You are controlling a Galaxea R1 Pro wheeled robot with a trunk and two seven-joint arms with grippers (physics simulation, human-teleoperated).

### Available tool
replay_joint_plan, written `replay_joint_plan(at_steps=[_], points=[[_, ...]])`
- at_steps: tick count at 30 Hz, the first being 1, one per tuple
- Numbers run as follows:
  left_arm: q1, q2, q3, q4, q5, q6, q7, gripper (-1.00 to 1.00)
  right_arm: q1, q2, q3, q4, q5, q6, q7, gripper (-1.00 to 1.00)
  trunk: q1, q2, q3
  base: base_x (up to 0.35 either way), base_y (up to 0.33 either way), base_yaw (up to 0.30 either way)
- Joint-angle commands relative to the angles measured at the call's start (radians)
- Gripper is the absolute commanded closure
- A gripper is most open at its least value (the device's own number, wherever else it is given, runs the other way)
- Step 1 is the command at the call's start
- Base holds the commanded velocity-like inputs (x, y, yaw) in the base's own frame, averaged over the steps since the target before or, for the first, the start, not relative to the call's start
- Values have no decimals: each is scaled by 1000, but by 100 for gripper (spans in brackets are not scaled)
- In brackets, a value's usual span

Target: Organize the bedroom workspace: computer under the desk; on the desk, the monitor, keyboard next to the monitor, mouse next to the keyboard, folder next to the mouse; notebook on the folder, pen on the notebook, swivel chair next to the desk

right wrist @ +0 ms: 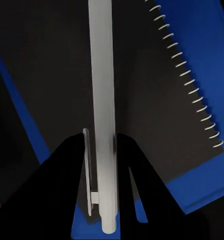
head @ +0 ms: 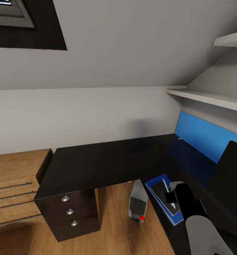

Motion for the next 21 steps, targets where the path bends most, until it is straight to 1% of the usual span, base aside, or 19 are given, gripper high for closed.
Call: replay_joint_plan(at_steps=[1, 14, 21], points=[[-1, 0, 9, 0, -9, -3, -3, -100, -1, 1, -5, -2, 10, 1, 8, 100, 0, -1, -1, -53, 0, 0], [-1, 0, 7, 0, -8, -3, -6, -100, -1, 2, -5, -2, 10, 0, 8, 100, 0, -1, -1, -13, 0, 0], [-1, 0, 7, 0, -7, -3, -5, -100, -1, 1, -5, -1, 10, 0, 8, 100, 27, -50, -23, 0, 0, 0]])
